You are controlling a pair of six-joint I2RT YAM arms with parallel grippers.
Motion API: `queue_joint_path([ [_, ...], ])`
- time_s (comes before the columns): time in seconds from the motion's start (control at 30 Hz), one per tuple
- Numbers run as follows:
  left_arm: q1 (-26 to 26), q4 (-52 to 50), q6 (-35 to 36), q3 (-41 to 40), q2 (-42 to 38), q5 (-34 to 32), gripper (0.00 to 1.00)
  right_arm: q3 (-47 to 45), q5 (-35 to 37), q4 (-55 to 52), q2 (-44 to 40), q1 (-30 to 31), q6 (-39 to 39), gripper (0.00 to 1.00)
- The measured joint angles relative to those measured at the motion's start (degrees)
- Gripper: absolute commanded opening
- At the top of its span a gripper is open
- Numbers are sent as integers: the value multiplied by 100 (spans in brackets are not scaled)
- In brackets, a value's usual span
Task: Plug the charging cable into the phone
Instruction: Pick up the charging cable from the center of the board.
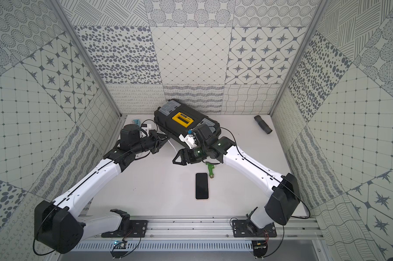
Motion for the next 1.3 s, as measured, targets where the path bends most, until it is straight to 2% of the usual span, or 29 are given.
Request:
queue_joint_path([
  [0.23, -70, 358, -304, -175, -144, -409, 0, 9, -98, 868, 267, 76, 623, 71],
  [0.5, -72, 446, -356, -87, -164, -483, 0, 793, 223, 533, 737, -133, 415, 61],
  [0.83, -72, 372, -352, -7, -149, -435, 0, 1320, 345, 20, 975, -142, 15, 30],
  [0.9, -72, 321, -352, 22, -118, -400, 0, 1381, 404, -79, 1021, -142, -57, 14],
  [0.93, -72, 306, -352, 35, -101, -372, 0, 1412, 431, -131, 1040, -142, -87, 1],
  [1.03, -72, 212, -328, 120, -39, -321, 1, 1576, 577, -382, 1080, -144, -197, 0],
  [1.17, -72, -94, -42, 527, 96, -142, 67, 1853, 855, -721, 1084, -162, -352, 0],
  [1.2, -72, -229, 114, 678, 133, -81, 76, 1921, 894, -817, 1084, -184, -385, 0],
  [1.23, -72, -459, 365, 903, 177, -17, 90, 1996, 909, -949, 1084, -227, -404, 0],
  [1.27, -72, -647, 590, 1071, 201, 22, 96, 2063, 920, -1084, 1084, -284, -413, 0],
  [1.3, -72, -859, 859, 1233, 214, 63, 97, 2146, 920, -1237, 1084, -356, -426, 0],
])
